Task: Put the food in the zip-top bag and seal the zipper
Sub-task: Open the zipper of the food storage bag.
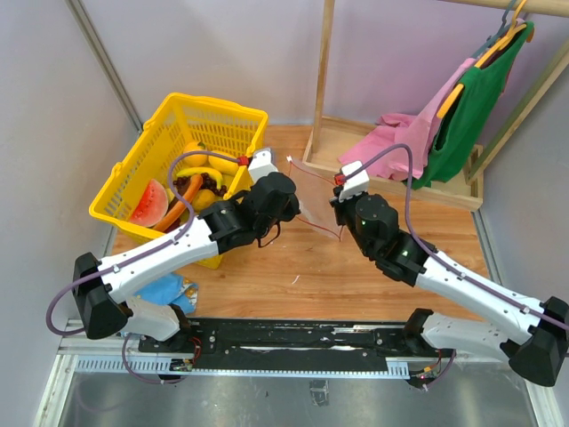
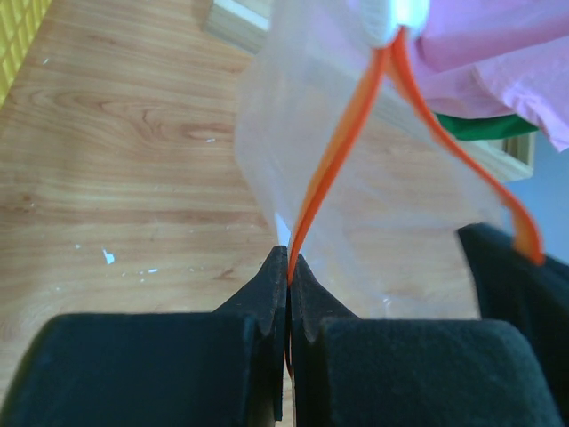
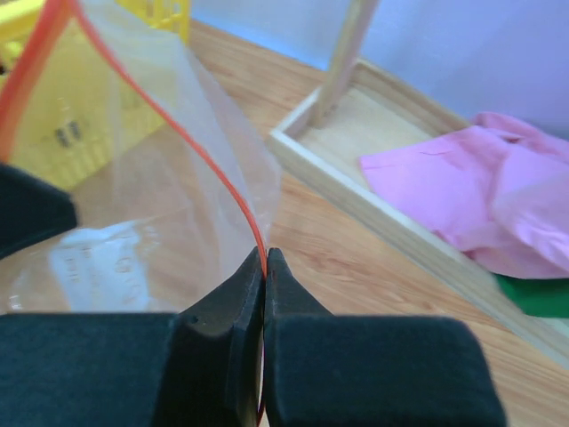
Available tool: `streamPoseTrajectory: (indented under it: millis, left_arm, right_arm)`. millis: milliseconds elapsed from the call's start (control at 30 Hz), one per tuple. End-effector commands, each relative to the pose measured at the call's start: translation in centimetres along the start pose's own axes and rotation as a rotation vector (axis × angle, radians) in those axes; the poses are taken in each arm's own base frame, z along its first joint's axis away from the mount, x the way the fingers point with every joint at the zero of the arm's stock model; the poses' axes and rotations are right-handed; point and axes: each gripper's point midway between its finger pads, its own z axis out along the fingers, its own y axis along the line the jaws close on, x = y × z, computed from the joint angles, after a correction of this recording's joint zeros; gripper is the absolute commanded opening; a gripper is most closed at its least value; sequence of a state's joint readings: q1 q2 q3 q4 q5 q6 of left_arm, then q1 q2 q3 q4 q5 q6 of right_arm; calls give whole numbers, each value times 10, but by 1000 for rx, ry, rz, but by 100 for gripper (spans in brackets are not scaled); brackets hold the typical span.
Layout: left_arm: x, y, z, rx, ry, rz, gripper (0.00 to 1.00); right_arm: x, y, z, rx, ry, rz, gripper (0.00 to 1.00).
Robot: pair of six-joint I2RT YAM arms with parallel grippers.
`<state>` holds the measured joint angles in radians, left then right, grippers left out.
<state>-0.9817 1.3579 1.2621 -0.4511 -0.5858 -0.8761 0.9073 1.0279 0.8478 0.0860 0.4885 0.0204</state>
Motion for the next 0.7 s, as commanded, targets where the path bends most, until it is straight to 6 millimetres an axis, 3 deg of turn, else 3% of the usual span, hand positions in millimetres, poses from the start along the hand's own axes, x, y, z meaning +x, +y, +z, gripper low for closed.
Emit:
streamPoseTrajectory:
  millis: [0,167,333,433,600,667]
  left_arm:
    - [1,2,-8,-8,20,37,0]
    - [9,7,-12,6,53,74,0]
    - [28,28,-8,-72,113,123,0]
    - [38,28,-4,-75,149,141,0]
    - [44,8,1,23,169,157,1]
    - [45,0,2,63,164,150,6]
  right_arm:
    - [-17,-46,-17,200,-13,-114,1]
    - [-10,-79,-27,319,18,-143,1]
    - [1,-103,-34,404,62,-158,1]
    - [1,-91,-30,321,53,-176,1]
    - [4,-65,-22,167,32,-180,1]
    - [10,-60,-21,140,48,-195,1]
